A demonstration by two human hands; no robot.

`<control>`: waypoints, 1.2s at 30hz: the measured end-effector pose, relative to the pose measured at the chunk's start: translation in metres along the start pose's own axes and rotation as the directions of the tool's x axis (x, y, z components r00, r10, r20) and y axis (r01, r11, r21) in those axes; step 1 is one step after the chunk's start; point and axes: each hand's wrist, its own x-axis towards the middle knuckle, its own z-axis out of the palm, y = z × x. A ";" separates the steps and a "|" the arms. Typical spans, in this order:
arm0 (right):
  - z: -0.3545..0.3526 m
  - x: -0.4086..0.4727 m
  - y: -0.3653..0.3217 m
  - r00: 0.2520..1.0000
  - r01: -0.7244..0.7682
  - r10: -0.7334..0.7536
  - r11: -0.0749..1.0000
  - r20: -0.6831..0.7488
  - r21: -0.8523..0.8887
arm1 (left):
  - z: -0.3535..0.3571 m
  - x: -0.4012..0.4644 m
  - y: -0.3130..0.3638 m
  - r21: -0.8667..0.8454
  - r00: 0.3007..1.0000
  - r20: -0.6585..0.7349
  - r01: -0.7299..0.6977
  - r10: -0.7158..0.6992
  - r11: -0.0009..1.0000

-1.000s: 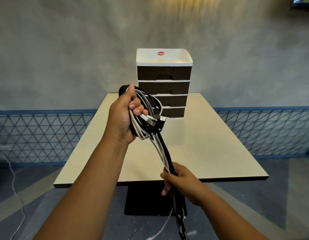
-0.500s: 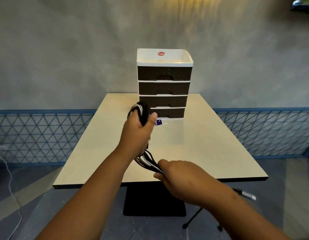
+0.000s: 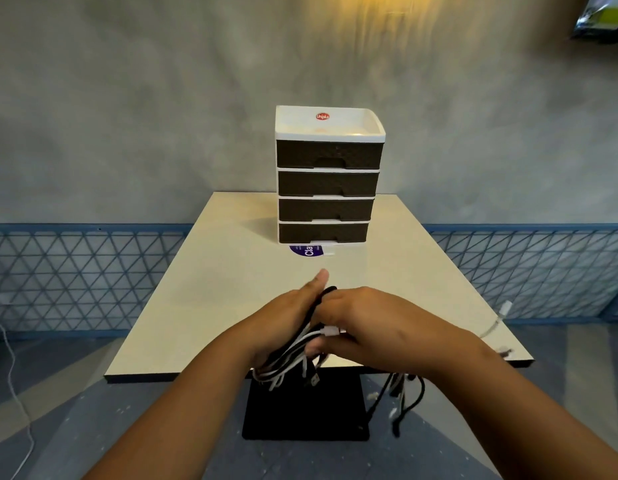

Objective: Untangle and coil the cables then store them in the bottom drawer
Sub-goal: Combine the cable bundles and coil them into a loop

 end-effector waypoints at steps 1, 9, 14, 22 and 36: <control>-0.002 -0.001 0.000 1.000 -0.015 0.015 1.000 -0.019 0.023 | -0.001 -0.001 -0.001 -0.056 0.999 0.028 0.032 -0.031 0.998; -0.022 0.002 0.004 0.996 -0.030 0.042 0.989 -0.079 0.145 | 0.005 -0.001 -0.022 -0.309 0.878 0.444 -0.037 0.179 0.950; -0.036 0.003 0.010 0.996 -0.084 0.076 0.955 0.037 0.285 | 0.007 -0.002 -0.017 -0.225 0.873 0.447 -0.105 0.198 0.969; -0.034 -0.016 0.049 0.975 -0.221 0.201 0.934 0.099 0.282 | 0.005 -0.009 -0.026 -0.490 0.896 0.431 0.134 0.106 0.861; 0.009 -0.020 0.025 0.930 -0.166 0.339 0.731 -0.141 0.662 | -0.007 -0.007 -0.008 -0.389 0.865 0.484 0.072 0.137 0.918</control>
